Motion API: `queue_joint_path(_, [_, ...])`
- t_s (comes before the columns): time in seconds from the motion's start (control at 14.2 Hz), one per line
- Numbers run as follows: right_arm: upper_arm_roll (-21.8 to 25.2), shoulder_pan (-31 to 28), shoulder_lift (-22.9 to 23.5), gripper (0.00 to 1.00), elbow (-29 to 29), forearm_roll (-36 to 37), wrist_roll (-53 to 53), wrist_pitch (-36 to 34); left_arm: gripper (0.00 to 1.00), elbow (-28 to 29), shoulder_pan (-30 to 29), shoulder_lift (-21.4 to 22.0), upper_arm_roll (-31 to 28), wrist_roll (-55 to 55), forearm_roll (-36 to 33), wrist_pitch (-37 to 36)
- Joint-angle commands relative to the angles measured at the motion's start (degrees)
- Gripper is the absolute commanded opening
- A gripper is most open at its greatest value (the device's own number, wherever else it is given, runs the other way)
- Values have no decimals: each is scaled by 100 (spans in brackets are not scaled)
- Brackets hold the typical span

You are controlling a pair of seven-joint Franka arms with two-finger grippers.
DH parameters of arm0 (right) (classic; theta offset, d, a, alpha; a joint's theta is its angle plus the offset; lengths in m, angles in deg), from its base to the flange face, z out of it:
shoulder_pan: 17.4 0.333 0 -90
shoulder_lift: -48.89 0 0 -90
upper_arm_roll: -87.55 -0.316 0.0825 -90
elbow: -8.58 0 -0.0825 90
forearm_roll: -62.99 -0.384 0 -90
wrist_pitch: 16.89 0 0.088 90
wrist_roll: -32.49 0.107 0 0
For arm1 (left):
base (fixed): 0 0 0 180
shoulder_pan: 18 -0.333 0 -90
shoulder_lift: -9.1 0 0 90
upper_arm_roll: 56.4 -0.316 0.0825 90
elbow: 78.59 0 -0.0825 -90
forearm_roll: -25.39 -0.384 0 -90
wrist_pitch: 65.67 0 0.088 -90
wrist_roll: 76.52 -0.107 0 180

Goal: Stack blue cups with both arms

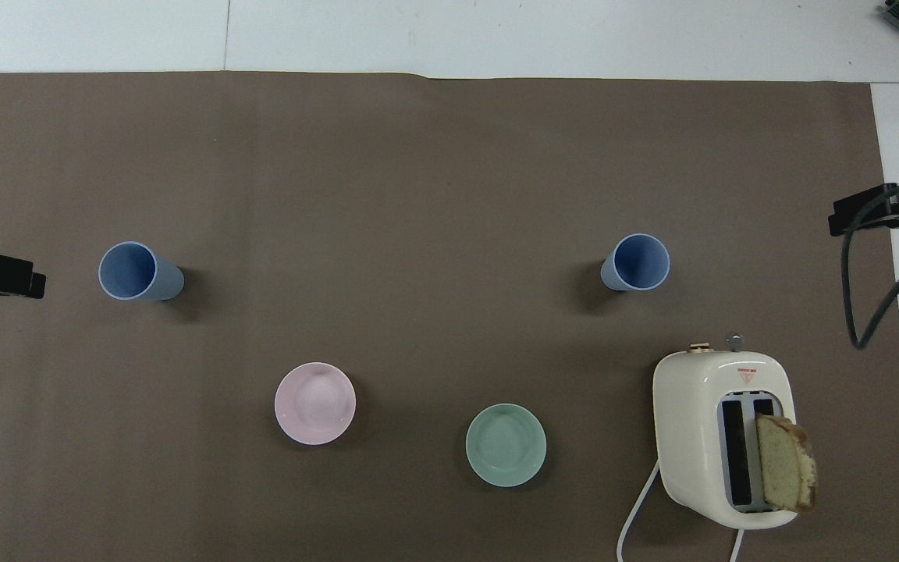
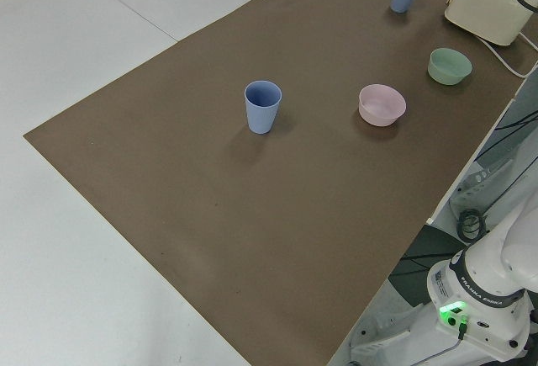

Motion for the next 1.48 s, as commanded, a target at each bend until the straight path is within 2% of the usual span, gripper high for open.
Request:
queue_joint_path(0.0, [-42, -51, -132, 100, -150, -103, 91, 23, 100, -11, 3, 68, -2, 19, -76, -128])
queue_joint_path(1.41, [-42, -59, -132, 100, -150, -103, 91, 23, 100, 16, -181, 94, 33, 10, -68, -93])
